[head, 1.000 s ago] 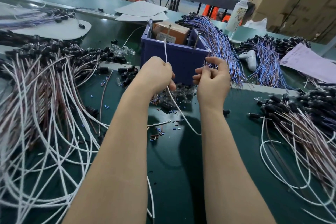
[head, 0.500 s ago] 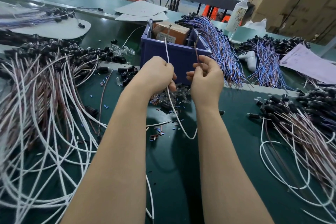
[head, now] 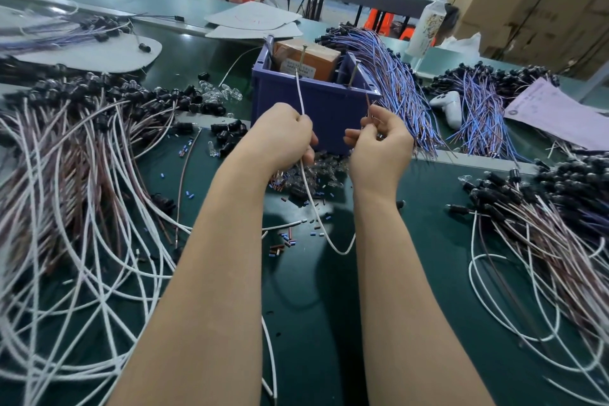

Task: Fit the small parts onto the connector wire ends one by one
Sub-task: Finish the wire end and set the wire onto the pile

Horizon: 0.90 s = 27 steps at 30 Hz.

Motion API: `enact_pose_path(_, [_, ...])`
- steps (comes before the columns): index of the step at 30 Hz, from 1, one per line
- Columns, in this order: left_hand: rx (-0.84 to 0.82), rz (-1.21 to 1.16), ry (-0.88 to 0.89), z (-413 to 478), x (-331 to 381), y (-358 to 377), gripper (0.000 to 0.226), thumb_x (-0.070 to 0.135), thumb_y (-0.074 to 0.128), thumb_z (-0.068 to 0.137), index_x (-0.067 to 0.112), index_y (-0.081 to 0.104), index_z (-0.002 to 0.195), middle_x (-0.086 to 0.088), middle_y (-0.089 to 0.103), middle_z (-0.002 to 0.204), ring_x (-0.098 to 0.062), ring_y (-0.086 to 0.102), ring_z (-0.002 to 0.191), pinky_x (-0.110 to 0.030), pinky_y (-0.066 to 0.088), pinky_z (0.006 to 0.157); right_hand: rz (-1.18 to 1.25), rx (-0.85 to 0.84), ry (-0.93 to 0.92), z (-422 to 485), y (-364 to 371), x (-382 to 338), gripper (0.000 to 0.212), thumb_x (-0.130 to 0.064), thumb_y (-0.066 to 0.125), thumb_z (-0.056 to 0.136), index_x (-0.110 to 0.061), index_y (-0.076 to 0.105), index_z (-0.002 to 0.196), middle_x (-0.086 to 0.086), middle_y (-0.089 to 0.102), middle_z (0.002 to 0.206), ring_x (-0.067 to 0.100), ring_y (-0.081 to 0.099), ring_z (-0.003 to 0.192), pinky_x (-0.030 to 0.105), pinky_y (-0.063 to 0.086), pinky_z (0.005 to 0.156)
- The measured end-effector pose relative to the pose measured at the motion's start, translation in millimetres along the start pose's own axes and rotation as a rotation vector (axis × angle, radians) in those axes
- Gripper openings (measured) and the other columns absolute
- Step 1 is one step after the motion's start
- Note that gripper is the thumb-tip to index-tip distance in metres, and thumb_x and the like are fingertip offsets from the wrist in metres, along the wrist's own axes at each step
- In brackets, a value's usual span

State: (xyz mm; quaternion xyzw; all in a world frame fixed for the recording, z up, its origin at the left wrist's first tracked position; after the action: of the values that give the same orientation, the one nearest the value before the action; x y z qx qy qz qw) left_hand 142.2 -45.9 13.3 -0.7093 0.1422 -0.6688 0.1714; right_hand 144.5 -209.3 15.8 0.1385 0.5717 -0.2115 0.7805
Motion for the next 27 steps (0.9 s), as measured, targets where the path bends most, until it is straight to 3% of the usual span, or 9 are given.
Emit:
enact_pose_path(7, [-0.017, 0.021, 0.039, -1, 6, 1, 0.039, 0.019, 0.033, 0.101, 0.011, 0.061, 0.075, 0.005, 0.053, 0.037, -0.002, 0.039, 0.029, -0.011, 0.031, 0.033, -0.032, -0.082, -0.037, -3, 11, -8, 0.03, 0.002, 0.04, 0.096, -0.005, 0.059, 0.118, 0.003, 0.059, 0.097, 0.009, 0.061, 0.069, 0.034, 0.057, 0.08])
enact_pose_path(14, [0.003, 0.038, 0.065, -1, 9, 0, 0.04, 0.021, 0.032, 0.101, 0.013, 0.06, 0.073, 0.005, 0.052, 0.038, -0.001, 0.04, 0.03, -0.012, 0.034, 0.035, -0.062, -0.12, -0.049, -3, 14, -9, 0.031, 0.002, 0.041, 0.096, -0.006, 0.06, 0.119, 0.003, 0.061, 0.097, 0.009, 0.06, 0.069, 0.038, 0.056, 0.082])
enact_pose_path(27, [0.015, 0.078, 0.103, -4, 13, 0, 0.04, 0.022, 0.033, 0.102, 0.012, 0.062, 0.076, 0.006, 0.052, 0.038, 0.001, 0.043, 0.031, -0.022, 0.035, 0.047, -0.072, -0.152, -0.07, -4, 17, -9, 0.03, 0.002, 0.042, 0.094, -0.01, 0.061, 0.114, 0.0, 0.062, 0.095, 0.01, 0.059, 0.072, 0.036, 0.056, 0.081])
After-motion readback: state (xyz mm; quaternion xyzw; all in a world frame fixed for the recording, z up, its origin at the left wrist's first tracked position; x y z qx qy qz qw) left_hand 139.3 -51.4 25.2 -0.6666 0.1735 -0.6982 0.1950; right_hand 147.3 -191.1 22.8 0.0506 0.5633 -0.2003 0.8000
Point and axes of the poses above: each hand's wrist, its own z-axis towards the middle knuckle, its own y-axis out of the palm, x = y × z, the point moved 9 cm from there along z, towards the middle knuckle
